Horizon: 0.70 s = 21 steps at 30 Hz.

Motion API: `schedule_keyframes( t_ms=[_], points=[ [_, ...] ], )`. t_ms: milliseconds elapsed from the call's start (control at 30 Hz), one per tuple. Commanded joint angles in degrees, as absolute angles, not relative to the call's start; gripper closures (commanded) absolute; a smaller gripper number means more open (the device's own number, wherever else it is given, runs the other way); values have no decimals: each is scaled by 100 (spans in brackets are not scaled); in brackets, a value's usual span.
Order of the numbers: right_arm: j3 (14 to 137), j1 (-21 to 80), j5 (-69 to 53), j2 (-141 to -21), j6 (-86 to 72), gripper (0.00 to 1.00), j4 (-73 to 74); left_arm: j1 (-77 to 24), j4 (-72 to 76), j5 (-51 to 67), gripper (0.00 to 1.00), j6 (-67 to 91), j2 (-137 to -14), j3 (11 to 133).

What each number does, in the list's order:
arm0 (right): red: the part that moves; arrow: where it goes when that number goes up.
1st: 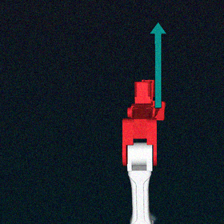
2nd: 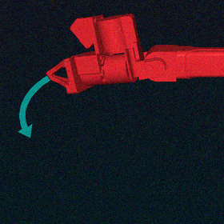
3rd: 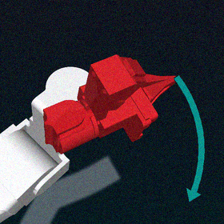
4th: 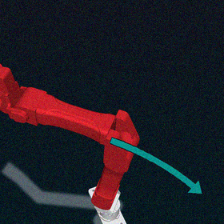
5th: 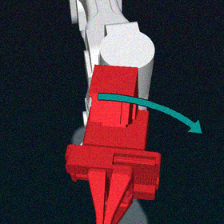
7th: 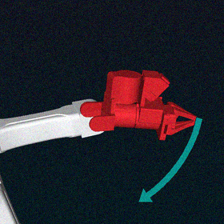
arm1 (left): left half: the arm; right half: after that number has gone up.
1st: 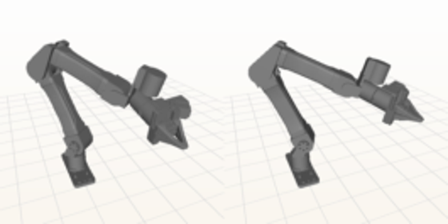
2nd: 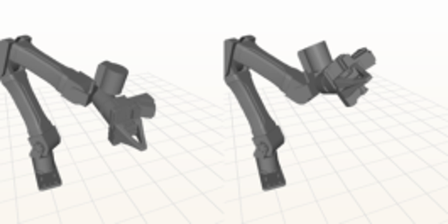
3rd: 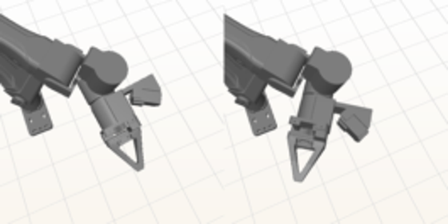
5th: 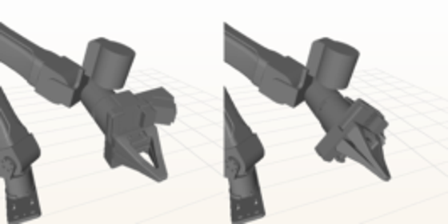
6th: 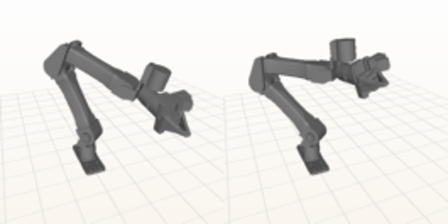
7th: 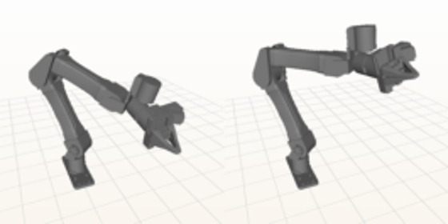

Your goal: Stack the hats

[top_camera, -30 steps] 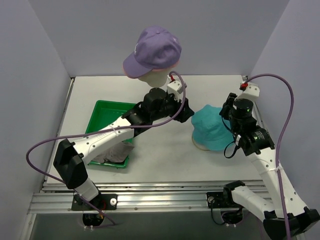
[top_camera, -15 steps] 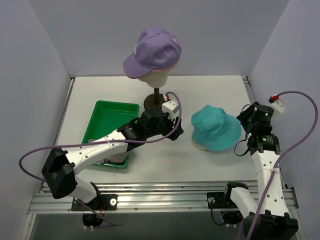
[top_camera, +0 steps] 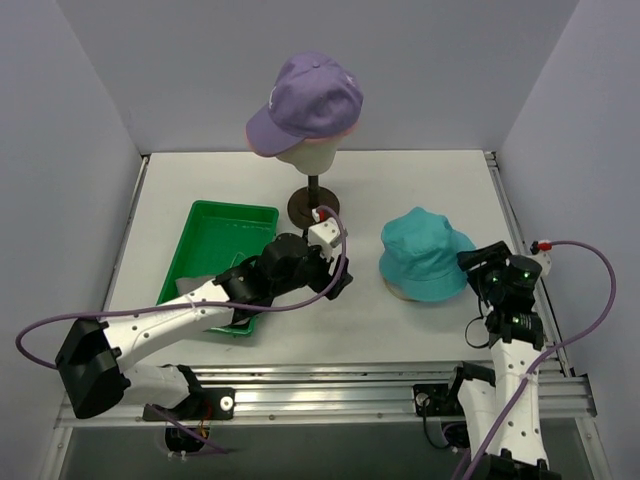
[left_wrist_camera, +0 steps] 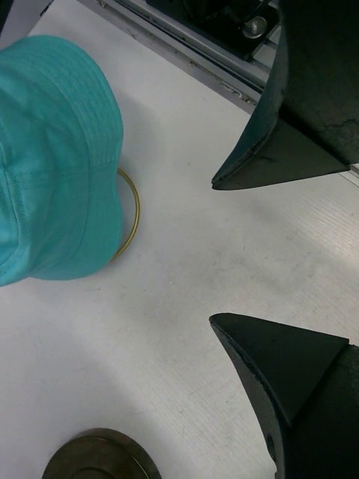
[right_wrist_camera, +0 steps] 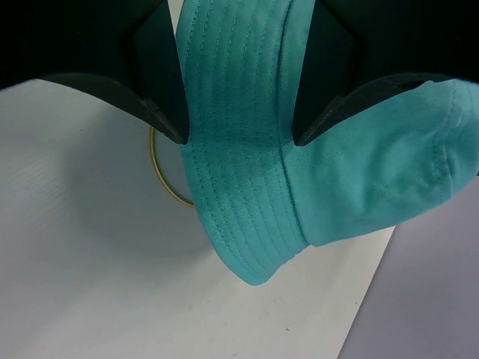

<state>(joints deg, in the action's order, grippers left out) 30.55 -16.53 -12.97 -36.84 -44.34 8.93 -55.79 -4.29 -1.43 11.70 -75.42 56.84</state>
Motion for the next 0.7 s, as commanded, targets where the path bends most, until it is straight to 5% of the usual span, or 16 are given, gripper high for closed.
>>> schedule_keyframes(
  t_ms=[0, 667],
  points=[
    [3050, -1696, -1538, -3357, -4772, 46, 448, -5572, 219, -526, 25, 853, -7252, 5300],
    [2084, -1696, -1494, -3594, -4782, 50, -298, -5607, -246, -914, 24, 765, -7330, 5423]
  ],
)
